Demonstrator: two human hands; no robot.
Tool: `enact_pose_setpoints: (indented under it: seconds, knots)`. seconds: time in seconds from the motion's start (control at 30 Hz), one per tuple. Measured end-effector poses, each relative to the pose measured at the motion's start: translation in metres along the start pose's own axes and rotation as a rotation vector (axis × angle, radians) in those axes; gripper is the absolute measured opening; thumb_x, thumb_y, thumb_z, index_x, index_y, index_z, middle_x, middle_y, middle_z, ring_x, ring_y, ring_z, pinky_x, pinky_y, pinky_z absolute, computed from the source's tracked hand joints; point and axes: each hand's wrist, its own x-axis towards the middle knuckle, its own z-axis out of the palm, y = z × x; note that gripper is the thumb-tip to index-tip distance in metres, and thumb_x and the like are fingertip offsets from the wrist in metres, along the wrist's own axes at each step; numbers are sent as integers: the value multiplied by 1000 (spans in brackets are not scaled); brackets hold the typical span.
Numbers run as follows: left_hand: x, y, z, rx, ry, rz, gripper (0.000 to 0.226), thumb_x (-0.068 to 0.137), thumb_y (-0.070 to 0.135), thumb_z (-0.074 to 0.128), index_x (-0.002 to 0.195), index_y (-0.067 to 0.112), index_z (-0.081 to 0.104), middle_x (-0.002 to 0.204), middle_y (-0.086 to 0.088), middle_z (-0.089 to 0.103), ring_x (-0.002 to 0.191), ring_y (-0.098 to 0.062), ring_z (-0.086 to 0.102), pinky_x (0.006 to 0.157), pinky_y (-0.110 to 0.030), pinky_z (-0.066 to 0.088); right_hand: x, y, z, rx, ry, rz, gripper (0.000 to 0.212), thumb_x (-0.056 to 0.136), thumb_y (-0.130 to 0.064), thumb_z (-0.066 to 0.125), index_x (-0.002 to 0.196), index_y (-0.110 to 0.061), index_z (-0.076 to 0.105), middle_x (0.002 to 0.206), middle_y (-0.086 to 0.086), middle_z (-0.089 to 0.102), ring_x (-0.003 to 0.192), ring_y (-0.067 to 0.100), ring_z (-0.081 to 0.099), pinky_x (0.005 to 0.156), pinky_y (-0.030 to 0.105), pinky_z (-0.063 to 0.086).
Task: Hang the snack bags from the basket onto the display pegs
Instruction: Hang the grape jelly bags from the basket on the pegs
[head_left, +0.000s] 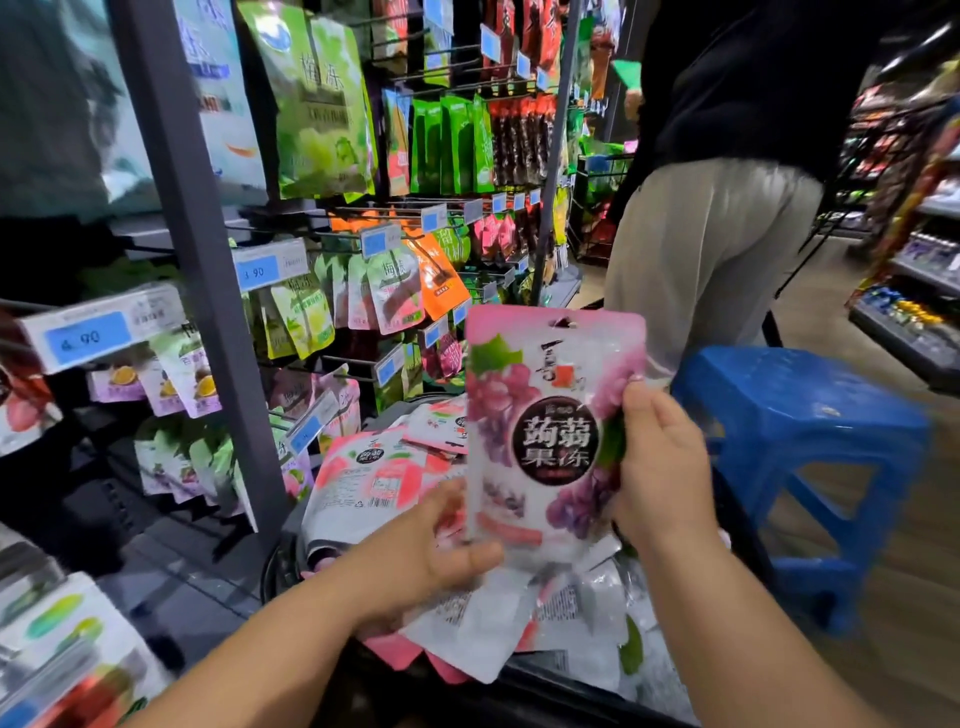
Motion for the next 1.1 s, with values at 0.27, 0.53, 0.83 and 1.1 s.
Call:
enact_pose_setpoints:
  seconds: [0.27,0.53,0.83,1.1]
  knots:
    - [-1,-3,8,-655,211,-3,65,58,24,86,115,1,67,104,-22,72,97,-40,70,97,-53,49,-18,19,30,-25,-266,205,21,94,-35,55,80,-27,69,91,11,67,84,26,60,85,50,51]
    - [1,-16,11,-798,368,-55,69,53,40,88,112,9,70,107,-12,74,99,-30,71,95,-47,52,13,30,-72,-902,-281,68,10,95,-31,62,104,-35,63,102,-18,63,100,5,60,78,9,42]
    - [1,-22,11,-826,338,-92,103,23,61,94,111,10,72,107,-11,74,105,-34,68,101,-55,46,8,58,-131,-1127,-461,151,56,71,-52,81,121,-42,58,123,-19,54,116,3,51,98,24,38]
    - [2,-24,12,-824,356,-92,96,28,60,94,107,8,74,106,-14,74,103,-35,69,101,-55,47,8,73,-134,-1089,-348,60,45,83,-24,79,123,-38,65,116,-24,55,116,3,53,93,12,33]
